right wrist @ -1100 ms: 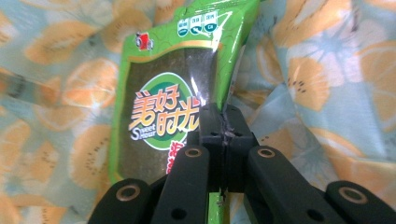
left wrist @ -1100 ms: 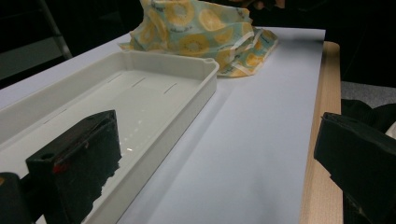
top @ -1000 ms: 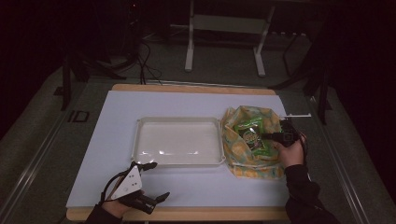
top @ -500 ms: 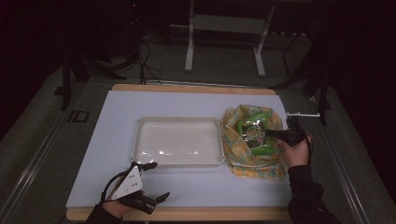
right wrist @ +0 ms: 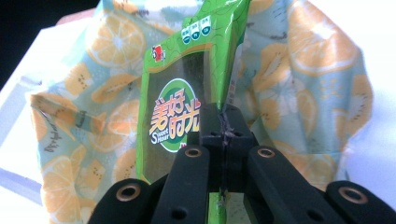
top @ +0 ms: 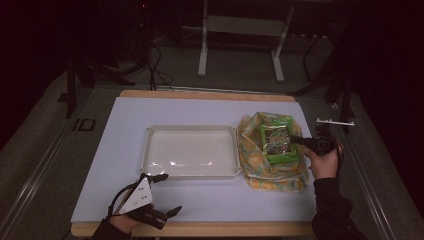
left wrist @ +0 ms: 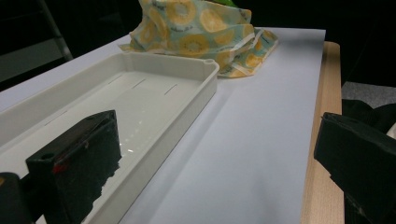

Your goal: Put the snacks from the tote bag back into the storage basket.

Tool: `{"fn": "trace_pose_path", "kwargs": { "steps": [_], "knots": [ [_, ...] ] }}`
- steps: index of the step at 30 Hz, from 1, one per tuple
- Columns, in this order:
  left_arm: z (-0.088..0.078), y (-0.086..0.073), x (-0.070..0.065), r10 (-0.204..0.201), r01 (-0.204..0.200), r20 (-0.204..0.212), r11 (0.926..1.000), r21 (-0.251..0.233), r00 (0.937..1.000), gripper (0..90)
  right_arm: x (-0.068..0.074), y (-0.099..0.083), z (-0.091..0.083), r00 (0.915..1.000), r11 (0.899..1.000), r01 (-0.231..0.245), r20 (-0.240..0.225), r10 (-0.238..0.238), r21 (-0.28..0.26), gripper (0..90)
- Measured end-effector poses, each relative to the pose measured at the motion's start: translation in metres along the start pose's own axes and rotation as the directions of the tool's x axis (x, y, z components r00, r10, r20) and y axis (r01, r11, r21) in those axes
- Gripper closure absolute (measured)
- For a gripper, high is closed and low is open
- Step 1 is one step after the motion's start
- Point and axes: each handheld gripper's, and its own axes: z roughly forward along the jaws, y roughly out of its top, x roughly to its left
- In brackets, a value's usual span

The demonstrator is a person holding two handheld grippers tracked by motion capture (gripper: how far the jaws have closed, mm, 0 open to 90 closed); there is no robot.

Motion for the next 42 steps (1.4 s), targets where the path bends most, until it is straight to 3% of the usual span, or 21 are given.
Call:
{"fn": "trace_pose_path", "kwargs": {
  "steps": [25, 42],
  "knots": [
    [0.001, 0.0, 0.0, 0.001, -0.001, -0.001, 1.0, -0.001, 1.0, 1.1, -0.012, 0.003, -0.042, 0.9992, 0.995, -0.038, 0.011, 0.039, -0.094, 89.4],
    [0.001, 0.0, -0.001, 0.005, -0.005, 0.0, 1.0, 0.004, 1.0, 1.1, -0.013, 0.006, -0.072, 0.9974, 0.985, -0.073, -0.008, 0.072, -0.159, 89.4]
  ]
}}
